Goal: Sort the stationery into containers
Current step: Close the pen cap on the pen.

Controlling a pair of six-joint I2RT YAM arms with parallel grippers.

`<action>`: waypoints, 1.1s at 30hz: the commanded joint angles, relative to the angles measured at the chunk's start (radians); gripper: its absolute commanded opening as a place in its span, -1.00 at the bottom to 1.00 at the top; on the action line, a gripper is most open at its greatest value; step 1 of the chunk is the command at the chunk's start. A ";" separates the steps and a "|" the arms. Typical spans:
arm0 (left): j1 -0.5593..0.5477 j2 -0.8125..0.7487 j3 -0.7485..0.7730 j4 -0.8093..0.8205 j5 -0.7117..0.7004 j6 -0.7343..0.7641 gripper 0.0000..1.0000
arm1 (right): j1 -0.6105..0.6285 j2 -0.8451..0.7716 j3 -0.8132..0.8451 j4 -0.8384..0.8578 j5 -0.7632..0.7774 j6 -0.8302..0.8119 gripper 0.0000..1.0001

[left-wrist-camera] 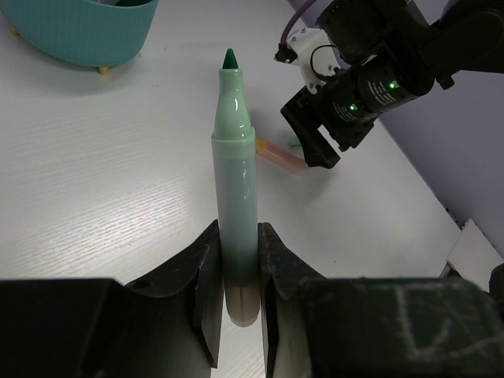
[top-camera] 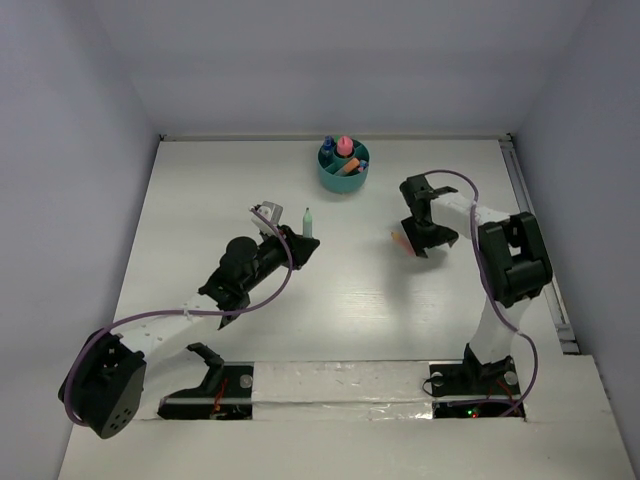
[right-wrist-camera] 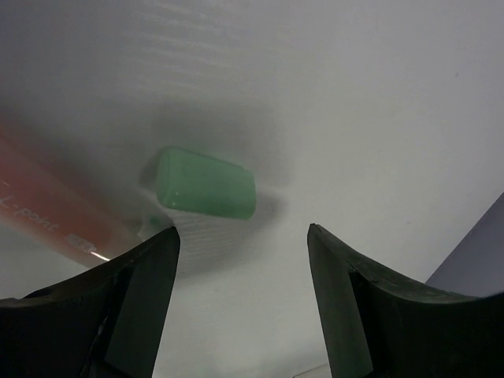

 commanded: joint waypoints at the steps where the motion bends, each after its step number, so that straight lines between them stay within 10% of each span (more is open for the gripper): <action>1: 0.006 -0.021 0.001 0.065 0.014 0.001 -1.00 | 0.001 0.031 0.064 0.042 0.020 -0.083 0.45; 9: 0.006 -0.002 0.004 0.068 0.014 0.004 -1.00 | -0.008 0.106 0.150 0.083 -0.025 -0.137 0.34; 22: 0.006 0.004 0.006 0.066 0.014 0.007 -1.00 | -0.048 0.123 0.159 0.096 -0.135 -0.048 -0.44; 33: 0.006 0.007 0.006 0.069 0.018 0.006 -1.00 | -0.057 0.092 0.118 0.082 -0.115 0.015 -0.23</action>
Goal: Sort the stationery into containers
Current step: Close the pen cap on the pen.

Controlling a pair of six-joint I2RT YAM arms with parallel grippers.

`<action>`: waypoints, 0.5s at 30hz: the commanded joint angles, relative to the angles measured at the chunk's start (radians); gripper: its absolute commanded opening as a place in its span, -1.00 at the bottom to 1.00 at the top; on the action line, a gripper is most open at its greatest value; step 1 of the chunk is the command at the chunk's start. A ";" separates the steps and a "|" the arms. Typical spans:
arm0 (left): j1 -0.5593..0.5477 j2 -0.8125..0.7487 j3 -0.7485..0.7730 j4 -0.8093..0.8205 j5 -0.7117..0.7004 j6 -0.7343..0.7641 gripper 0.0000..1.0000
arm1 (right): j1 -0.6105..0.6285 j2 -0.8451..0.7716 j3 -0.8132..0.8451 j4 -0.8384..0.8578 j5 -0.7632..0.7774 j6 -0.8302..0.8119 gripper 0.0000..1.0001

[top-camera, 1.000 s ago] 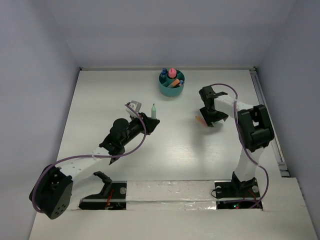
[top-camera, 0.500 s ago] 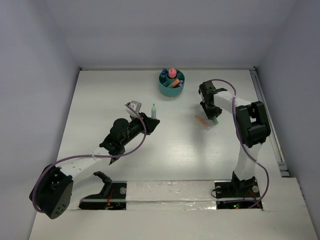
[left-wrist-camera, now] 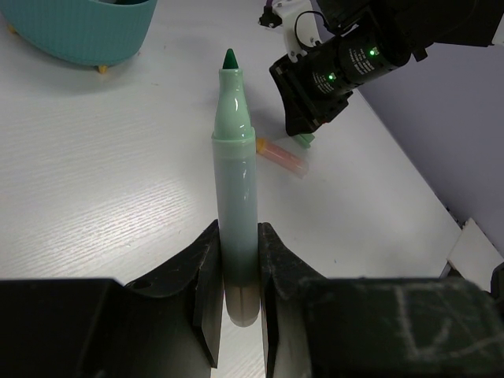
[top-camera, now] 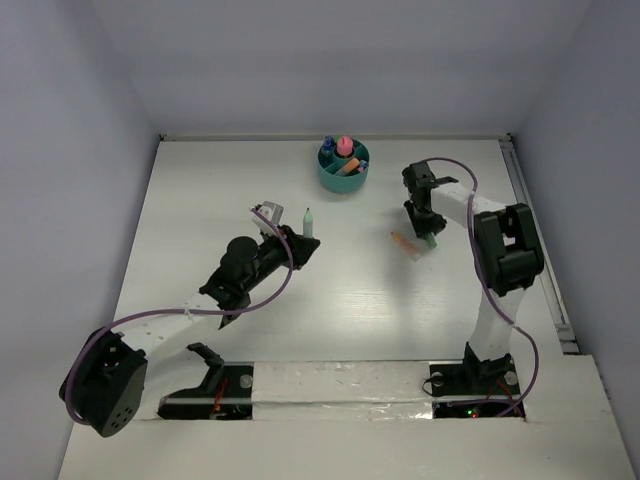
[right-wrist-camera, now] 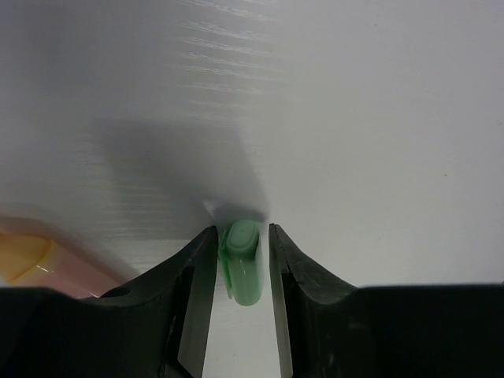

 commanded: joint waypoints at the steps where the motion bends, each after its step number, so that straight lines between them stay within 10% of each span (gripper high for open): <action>1: 0.006 -0.001 0.006 0.062 0.017 0.005 -1.00 | -0.011 -0.021 -0.020 0.002 -0.018 0.037 -0.22; 10: 0.006 0.004 0.005 0.077 0.044 0.001 -1.00 | -0.011 -0.096 -0.034 0.045 -0.028 0.055 -1.00; 15: 0.006 0.027 0.003 0.123 0.107 -0.021 -1.00 | -0.011 -0.322 -0.069 0.109 -0.040 0.145 -1.00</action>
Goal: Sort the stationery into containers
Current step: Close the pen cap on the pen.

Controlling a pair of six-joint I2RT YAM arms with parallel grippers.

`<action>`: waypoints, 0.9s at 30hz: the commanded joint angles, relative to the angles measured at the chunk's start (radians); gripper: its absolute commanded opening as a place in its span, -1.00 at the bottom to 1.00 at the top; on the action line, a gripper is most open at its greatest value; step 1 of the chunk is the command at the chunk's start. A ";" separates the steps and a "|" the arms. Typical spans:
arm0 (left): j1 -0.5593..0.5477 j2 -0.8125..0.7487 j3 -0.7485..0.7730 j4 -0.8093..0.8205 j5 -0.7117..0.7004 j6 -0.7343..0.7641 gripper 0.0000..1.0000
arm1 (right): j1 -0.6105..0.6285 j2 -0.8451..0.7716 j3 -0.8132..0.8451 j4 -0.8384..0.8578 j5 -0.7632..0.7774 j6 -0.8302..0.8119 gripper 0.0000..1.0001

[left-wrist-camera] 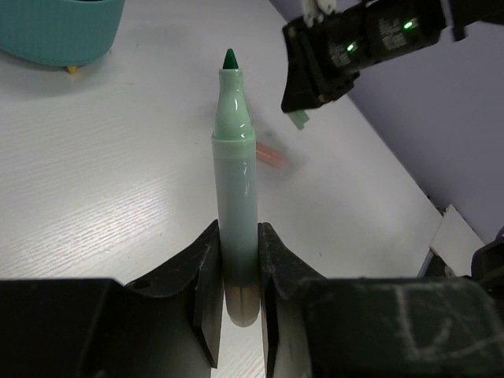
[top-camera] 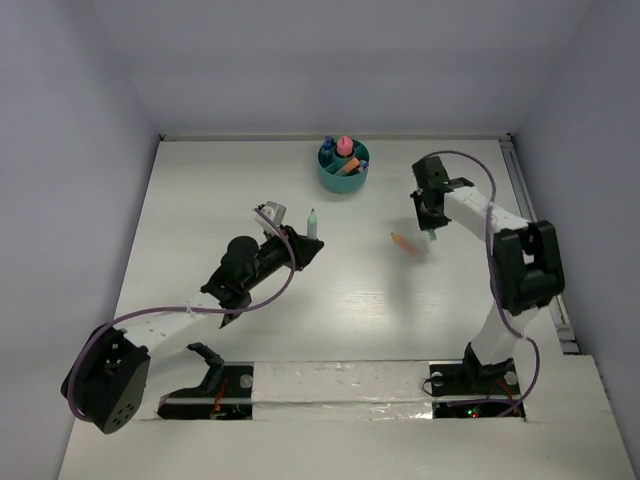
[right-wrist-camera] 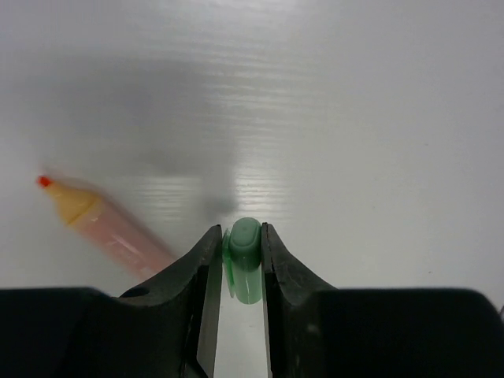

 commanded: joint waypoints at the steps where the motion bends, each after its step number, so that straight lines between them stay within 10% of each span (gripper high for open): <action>1: 0.006 0.018 0.005 0.105 0.092 -0.020 -1.00 | -0.004 -0.248 -0.033 0.156 -0.061 0.082 -1.00; 11: 0.006 0.052 -0.006 0.236 0.270 -0.098 -1.00 | 0.053 -0.617 -0.409 1.056 -0.785 0.577 -1.00; 18: 0.015 0.092 -0.038 0.453 0.431 -0.187 -1.00 | 0.195 -0.451 -0.406 1.649 -0.928 0.895 -1.00; 27: 0.035 0.141 -0.055 0.581 0.512 -0.266 -1.00 | 0.266 -0.342 -0.386 1.878 -0.966 0.996 -1.00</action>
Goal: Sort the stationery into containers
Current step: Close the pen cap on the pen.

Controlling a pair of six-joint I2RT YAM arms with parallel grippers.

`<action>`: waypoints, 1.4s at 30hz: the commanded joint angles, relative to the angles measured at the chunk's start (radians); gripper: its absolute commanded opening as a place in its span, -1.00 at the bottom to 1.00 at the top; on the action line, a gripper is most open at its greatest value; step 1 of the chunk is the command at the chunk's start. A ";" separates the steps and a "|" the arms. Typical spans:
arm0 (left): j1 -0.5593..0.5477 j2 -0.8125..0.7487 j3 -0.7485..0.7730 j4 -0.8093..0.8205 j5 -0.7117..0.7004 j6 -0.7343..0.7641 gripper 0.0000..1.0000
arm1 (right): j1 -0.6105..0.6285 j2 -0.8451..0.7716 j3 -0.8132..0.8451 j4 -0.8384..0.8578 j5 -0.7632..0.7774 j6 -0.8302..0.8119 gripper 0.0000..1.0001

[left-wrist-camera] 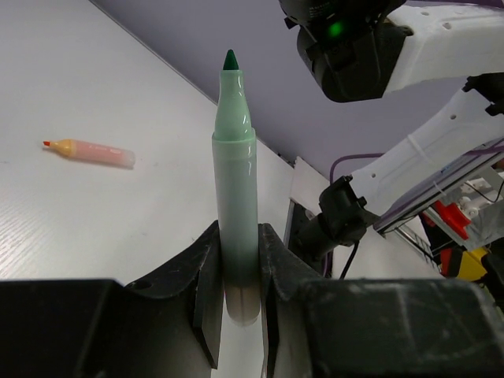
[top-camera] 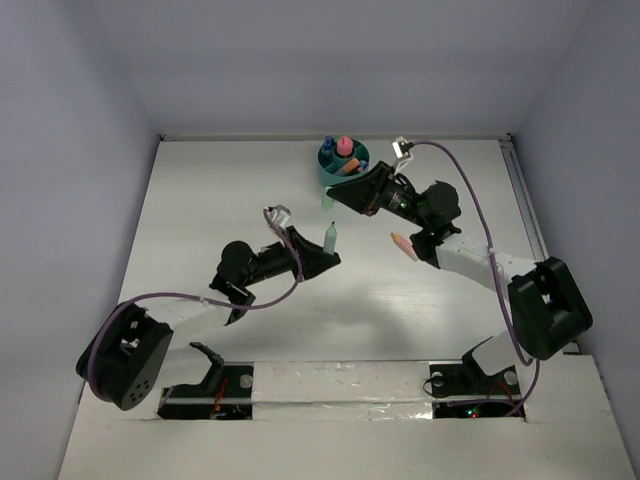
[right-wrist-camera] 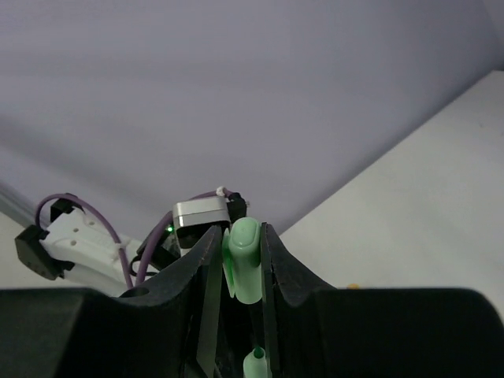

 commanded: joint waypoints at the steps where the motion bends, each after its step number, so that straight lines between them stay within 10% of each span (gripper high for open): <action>1: 0.018 -0.014 -0.011 0.131 0.056 -0.030 -1.00 | 0.003 0.000 0.025 0.200 -0.033 0.064 -1.00; 42: 0.058 -0.088 -0.046 0.160 0.059 -0.061 -1.00 | 0.021 0.126 -0.039 0.413 -0.194 0.252 -1.00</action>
